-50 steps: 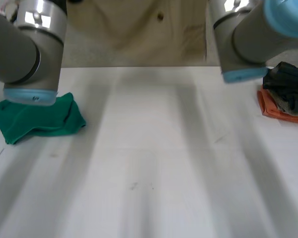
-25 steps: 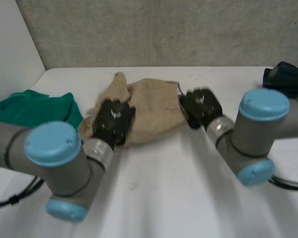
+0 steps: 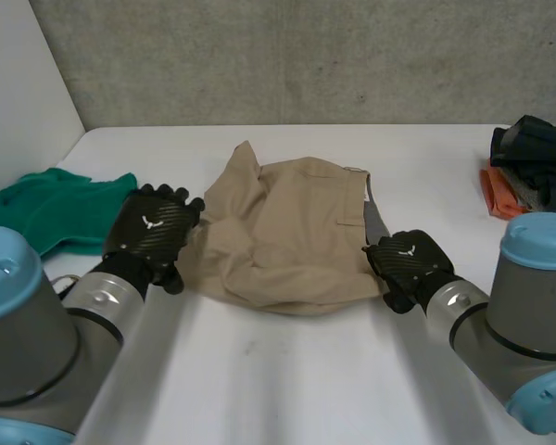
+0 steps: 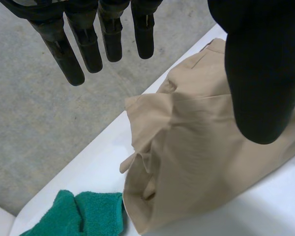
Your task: Fold the laundry.
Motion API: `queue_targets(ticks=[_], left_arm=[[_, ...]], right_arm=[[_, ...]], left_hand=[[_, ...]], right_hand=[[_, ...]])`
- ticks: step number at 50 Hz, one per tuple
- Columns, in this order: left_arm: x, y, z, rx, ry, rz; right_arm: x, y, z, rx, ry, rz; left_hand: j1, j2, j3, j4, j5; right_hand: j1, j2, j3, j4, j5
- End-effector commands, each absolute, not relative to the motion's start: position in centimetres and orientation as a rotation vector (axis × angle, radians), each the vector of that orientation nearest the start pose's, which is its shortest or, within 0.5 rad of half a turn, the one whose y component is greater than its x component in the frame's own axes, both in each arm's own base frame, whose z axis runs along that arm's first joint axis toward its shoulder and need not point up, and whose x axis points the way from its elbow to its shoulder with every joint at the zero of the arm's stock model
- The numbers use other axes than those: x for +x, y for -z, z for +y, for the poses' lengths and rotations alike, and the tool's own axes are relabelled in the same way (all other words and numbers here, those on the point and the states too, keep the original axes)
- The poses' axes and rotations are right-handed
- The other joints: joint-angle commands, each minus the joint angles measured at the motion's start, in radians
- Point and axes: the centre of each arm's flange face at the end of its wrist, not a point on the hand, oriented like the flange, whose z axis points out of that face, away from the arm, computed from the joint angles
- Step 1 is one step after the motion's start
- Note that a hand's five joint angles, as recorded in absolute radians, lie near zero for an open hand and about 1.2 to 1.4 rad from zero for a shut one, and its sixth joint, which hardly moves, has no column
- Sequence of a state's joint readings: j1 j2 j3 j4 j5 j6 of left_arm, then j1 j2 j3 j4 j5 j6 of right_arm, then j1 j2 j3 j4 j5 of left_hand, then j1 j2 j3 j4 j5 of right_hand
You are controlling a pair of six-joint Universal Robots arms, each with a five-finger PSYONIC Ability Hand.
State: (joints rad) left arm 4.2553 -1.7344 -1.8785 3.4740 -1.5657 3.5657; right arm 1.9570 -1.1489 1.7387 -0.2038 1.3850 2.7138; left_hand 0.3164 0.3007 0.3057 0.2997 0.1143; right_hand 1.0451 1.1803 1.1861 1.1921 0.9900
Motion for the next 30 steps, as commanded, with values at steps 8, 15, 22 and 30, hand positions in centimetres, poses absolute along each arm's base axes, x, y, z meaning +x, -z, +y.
queue_targets(ticks=[8,15,22,30], left_arm=[[-23.1,-18.3,-25.8,1.196,2.104,2.250],[-23.7,-17.7,-24.0,1.253,2.089,2.280],[-24.9,-17.9,-21.6,1.341,2.138,2.235],[-25.1,-15.9,-21.7,1.404,2.055,2.232]], right_arm=[[25.3,-13.7,-25.1,-1.116,1.642,2.226],[25.4,-13.5,-24.8,-1.122,1.627,2.228],[25.4,-13.4,-24.8,-1.120,1.628,2.235],[25.3,-13.5,-24.9,-1.113,1.632,2.240]], left_hand=[[0.155,0.171,0.166,0.172,0.183],[0.191,0.206,0.201,0.207,0.218],[0.194,0.209,0.204,0.210,0.221],[0.308,0.324,0.319,0.325,0.336]], right_hand=[[0.351,0.216,0.210,0.204,0.232],[0.351,0.216,0.210,0.204,0.232],[0.351,0.216,0.210,0.204,0.232],[0.351,0.216,0.210,0.204,0.232]])
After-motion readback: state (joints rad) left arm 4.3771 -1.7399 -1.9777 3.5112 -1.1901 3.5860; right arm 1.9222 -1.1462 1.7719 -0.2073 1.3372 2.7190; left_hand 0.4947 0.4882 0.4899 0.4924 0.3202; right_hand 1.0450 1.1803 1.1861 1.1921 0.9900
